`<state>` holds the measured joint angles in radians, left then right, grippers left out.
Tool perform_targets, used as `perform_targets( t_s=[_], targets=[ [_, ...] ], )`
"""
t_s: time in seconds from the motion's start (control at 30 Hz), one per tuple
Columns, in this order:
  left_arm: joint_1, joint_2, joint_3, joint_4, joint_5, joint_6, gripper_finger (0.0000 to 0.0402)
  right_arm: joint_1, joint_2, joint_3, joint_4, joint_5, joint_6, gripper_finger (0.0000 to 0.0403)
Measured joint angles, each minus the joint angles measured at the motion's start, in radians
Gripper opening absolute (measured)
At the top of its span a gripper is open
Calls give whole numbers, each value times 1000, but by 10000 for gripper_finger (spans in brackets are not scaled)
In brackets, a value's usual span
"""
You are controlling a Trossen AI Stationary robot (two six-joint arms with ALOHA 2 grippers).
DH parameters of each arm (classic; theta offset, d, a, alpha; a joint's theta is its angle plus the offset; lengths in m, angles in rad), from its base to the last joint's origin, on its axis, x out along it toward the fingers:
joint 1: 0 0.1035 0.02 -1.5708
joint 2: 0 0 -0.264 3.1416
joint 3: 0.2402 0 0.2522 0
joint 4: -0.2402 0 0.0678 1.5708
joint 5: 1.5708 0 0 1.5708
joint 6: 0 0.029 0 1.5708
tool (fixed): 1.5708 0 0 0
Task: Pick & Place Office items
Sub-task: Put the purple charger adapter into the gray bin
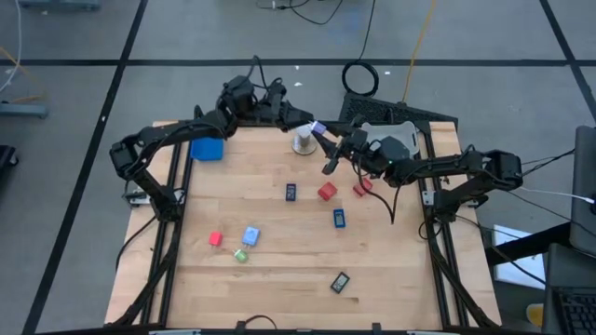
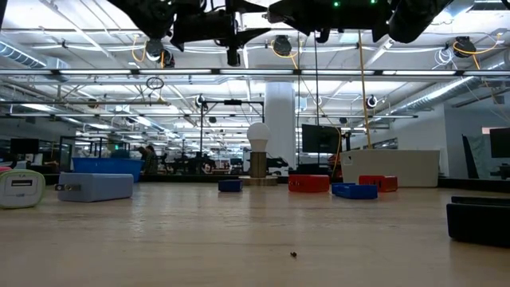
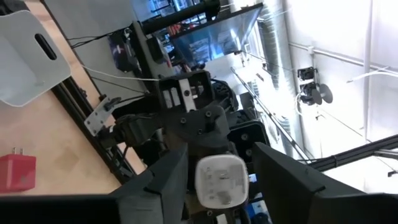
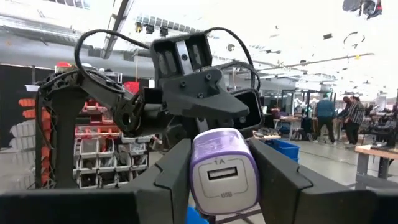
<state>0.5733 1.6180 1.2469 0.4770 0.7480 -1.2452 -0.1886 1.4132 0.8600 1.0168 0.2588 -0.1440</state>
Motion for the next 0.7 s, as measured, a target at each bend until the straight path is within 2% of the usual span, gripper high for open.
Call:
perform_targets(
  t_s=[0.13,0.23,0.47,0.7],
  targets=[
    [35,0,0,0,44,17,216,-6,-10,0,50,0,-25,129],
    [76,0,0,0,96,37,239,-23,-45,0,13,2,-28,129],
    [160,-25,0,0,169,141,273,-116,-182,0,-265,34,-47,129],
    [191,-59,0,-3,178,328,263,-252,-314,0,-548,20,29,129]
  ],
)
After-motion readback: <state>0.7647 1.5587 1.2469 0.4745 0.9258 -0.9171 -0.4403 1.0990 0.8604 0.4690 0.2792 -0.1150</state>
